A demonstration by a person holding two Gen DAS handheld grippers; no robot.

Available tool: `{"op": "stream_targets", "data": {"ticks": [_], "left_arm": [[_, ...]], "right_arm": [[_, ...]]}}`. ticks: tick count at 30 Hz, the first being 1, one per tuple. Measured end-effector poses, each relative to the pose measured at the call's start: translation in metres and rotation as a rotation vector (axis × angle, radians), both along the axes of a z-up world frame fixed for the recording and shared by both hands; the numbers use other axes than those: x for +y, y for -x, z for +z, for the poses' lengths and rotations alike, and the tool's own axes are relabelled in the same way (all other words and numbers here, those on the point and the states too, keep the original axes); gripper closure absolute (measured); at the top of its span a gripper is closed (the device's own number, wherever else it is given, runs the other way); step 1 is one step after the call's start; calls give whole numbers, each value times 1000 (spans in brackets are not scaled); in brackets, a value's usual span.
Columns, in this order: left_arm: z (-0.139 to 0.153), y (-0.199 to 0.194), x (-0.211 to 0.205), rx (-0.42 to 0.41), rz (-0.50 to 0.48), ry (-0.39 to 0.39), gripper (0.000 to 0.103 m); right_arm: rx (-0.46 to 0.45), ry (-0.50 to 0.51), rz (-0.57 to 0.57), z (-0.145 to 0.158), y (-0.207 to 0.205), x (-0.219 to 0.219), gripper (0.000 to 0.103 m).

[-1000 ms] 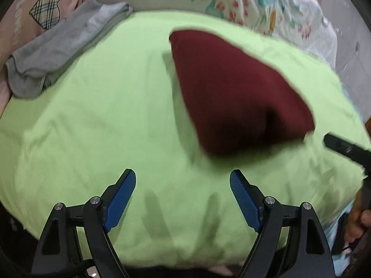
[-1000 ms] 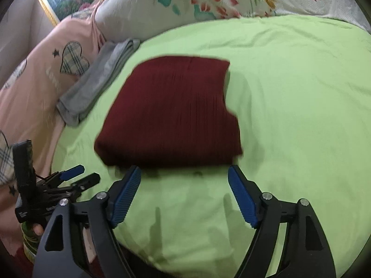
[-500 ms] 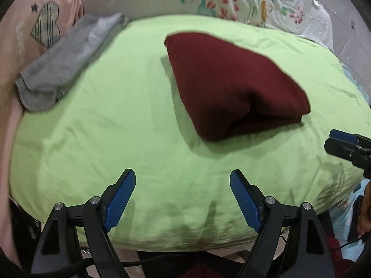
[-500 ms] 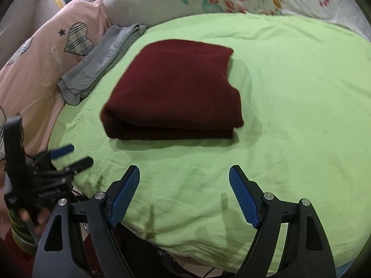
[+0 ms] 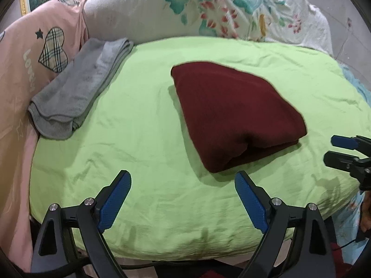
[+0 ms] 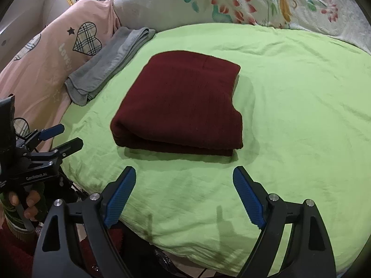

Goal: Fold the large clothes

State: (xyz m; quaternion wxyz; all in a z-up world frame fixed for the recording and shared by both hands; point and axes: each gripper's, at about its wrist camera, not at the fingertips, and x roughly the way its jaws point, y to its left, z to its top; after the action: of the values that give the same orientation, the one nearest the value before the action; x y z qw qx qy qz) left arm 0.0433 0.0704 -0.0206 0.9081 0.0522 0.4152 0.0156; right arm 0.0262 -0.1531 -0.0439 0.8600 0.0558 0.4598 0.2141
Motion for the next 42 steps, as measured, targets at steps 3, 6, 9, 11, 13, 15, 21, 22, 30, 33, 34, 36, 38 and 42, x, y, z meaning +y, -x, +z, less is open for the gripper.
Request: {"op": "stream_targets", "data": {"ticks": [3,6,9,11,13,15,21,22,30,33,34,36,38,42], "left_arm": [[-6,-5,2,15,24,-18,12],[-8,-10,3,18,37,-28,12],[-9,-14,3,23,41,-29,12],[-9,-17,2,24,42,-34,12],[-8,-18,2,23,43,-34,12],[-8,-19,1,24,45,-30,12],[-8,-20,-4,25,48,-34,12],[-8,-20,-4,25,47,-35,12],[-7,-21,-7,19,44,-37,12],[-6,-21,-8,14,47,-34,12],[-6,-21,-8,14,47,-34,12],[-6,-21,-8,13,47,-36,12],[-5,-21,-7,13,46,-33,12],[-4,-19,-8,11,47,-29,12]], "right_arm": [[8,4,4,-3,-3,1,17],[12,10,10,-4,-5,3,17],[15,18,23,-6,-8,8,17],[17,24,30,-7,-10,10,17],[19,26,36,-9,-12,12,17],[22,28,44,-9,-15,14,17],[15,22,43,-7,-22,13,17],[13,23,44,-6,-23,13,17],[15,27,52,-5,-30,16,17],[15,22,55,-5,-30,17,17],[14,24,56,-5,-30,18,17],[12,24,59,-5,-30,19,17],[12,24,63,-5,-30,20,17],[15,28,64,-5,-30,21,17]]}}
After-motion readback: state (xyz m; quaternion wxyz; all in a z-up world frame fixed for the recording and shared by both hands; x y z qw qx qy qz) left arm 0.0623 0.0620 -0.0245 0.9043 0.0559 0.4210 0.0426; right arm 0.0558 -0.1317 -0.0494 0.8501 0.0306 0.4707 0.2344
